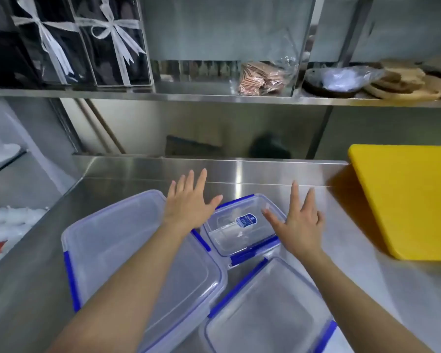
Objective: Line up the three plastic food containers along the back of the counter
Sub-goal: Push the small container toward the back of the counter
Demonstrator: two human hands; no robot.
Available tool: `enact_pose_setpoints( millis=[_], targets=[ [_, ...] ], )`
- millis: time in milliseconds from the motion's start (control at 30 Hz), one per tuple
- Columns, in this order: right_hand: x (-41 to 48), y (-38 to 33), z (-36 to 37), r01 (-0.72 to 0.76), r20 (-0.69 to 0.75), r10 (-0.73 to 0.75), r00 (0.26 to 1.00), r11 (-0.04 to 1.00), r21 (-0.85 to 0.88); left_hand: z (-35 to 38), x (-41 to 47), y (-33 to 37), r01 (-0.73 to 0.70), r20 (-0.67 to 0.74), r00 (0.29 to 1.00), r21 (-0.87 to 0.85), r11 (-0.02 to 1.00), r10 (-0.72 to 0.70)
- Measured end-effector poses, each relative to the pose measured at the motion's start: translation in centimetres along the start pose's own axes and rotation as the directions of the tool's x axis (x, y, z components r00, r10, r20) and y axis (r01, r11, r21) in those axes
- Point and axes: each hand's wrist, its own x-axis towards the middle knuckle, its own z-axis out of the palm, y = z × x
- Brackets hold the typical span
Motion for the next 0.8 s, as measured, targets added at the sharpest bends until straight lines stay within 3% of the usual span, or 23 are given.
enact_pose_setpoints(
  millis=[133,200,267,400,567,633,700,800],
  targets=[
    [0.4,1.5,2.1,-0.291,0.287,0.262,0.921,0.955,0.063,1.1,0.8,0.0,-0.007,0.139,0.99,0.021,1.0,0.004],
    [0.5,1.7,2.9,-0.388,0.442,0.271,0.855,0.9,0.199,1.8,1.1,0.1,-0.028,0.216,0.976,0.015,0.999,0.024],
    [0.7,1.5,3.2,-0.448,0.507,0.242,0.827,0.828,0.336,2.3,1.5,0.2,-0.048,0.3,0.953,0.013,0.999,0.042],
    [1.2,1.4,4.0,-0.484,0.536,0.187,0.823,0.724,0.491,3.3,2.3,0.3,-0.041,0.44,0.897,-0.007,0.999,0.04],
    [2.3,1.3,4.4,-0.434,0.48,0.117,0.869,0.645,0.629,3.9,2.9,0.7,0.057,0.566,0.824,-0.095,0.994,0.007],
    [3.4,1.2,4.4,-0.416,0.441,0.143,0.886,0.664,0.621,3.5,2.8,1.0,0.054,0.587,0.809,-0.106,0.993,0.018],
    [4.5,1.0,4.3,-0.371,0.387,0.169,0.907,0.755,0.541,3.0,2.4,1.6,0.033,0.609,0.791,-0.135,0.99,0.056],
    [5.5,0.7,3.9,-0.31,0.367,0.132,0.921,0.818,0.484,3.0,1.6,2.3,-0.05,0.576,0.81,-0.112,0.992,0.106]
  ],
)
